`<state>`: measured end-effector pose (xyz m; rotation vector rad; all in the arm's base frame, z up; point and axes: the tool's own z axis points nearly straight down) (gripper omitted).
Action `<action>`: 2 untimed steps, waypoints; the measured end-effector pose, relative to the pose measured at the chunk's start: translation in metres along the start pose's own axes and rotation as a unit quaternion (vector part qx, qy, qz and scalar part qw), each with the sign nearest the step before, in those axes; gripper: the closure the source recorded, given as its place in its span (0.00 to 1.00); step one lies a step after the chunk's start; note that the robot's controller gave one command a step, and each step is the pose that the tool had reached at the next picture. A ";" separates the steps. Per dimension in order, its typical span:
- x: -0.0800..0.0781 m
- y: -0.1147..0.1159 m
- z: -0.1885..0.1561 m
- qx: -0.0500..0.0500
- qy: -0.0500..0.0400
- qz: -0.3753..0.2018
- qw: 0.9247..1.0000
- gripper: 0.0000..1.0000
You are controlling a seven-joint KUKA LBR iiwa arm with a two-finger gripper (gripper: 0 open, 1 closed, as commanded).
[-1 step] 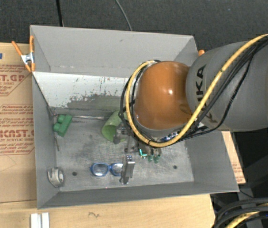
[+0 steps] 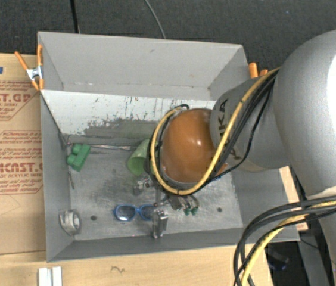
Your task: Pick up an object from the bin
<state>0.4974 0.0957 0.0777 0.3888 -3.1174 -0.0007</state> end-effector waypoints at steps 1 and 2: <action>0.000 0.001 -0.002 0.000 0.000 0.000 1.000 1.00; -0.007 0.003 -0.204 0.001 -0.005 -0.185 0.983 1.00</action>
Offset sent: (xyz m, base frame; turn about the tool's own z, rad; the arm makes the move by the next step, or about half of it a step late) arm 0.0000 0.0000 0.0000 0.0000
